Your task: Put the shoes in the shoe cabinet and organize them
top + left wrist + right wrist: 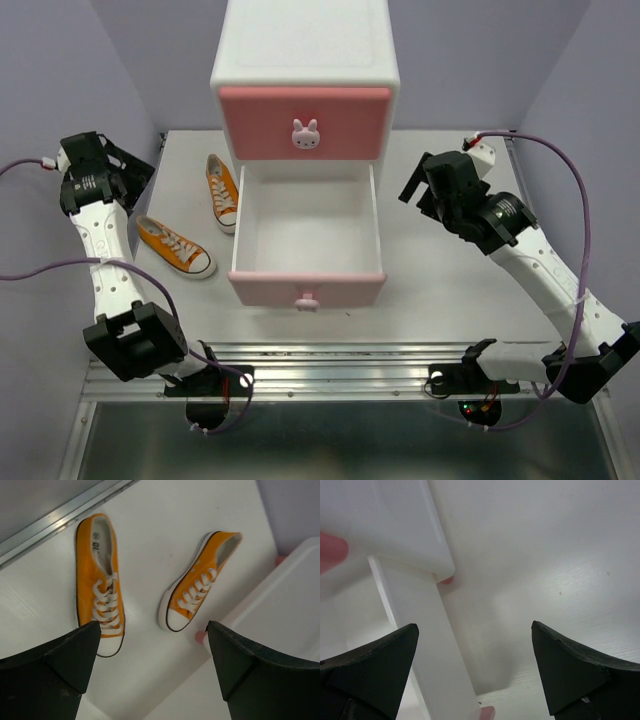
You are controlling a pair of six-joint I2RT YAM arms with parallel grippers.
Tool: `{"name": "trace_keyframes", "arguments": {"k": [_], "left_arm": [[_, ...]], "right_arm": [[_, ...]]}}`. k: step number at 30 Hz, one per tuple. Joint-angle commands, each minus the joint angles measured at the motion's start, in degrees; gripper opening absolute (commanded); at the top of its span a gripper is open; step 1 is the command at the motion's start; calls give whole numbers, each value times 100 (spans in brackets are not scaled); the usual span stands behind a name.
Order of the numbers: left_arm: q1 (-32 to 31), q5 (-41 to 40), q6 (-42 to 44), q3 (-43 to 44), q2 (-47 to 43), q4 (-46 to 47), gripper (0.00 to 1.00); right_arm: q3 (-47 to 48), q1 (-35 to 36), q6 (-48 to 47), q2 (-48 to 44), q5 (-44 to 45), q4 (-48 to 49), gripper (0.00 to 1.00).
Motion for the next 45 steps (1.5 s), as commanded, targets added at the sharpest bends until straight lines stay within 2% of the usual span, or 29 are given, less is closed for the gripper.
{"name": "trace_keyframes", "arguments": {"k": [1,5,10,15,22,28,35,38,40,41,44,45], "left_arm": [[79,-317,129,-579,13,142,99],[88,-281,147,-1053,259,826,99],[88,-781,358,-1063,839,793,98],[88,-1335,270,-1300,1034,775,98],[79,-932,428,-1968,1280,1495,98],[79,-826,516,-1933,1824,1865,96],[44,-519,341,-1951,2080,2252,94],[26,-492,270,-1942,2194,2252,90],[0,-510,244,-2056,2212,2261,82],[-44,-510,191,-2187,2186,2296,75],[-79,-518,121,-2407,2080,2358,66],[-123,-553,68,-2530,2063,2384,60]], "right_arm": [[-27,-171,6,36,-211,-316,100],[69,-224,-230,185,-448,-422,100],[350,-339,-732,501,-949,-431,100],[780,-391,-1083,958,-1160,-571,100],[887,-496,-970,1135,-1160,-677,100],[720,-549,-627,1038,-1257,-554,100],[746,-602,-644,1100,-1275,-466,100],[764,-602,-662,1161,-1248,-466,100],[773,-602,-671,1205,-1248,-466,100],[764,-602,-671,1214,-1248,-466,100],[764,-602,-688,1249,-1257,-466,100],[781,-602,-715,1258,-1240,-466,100]]}}
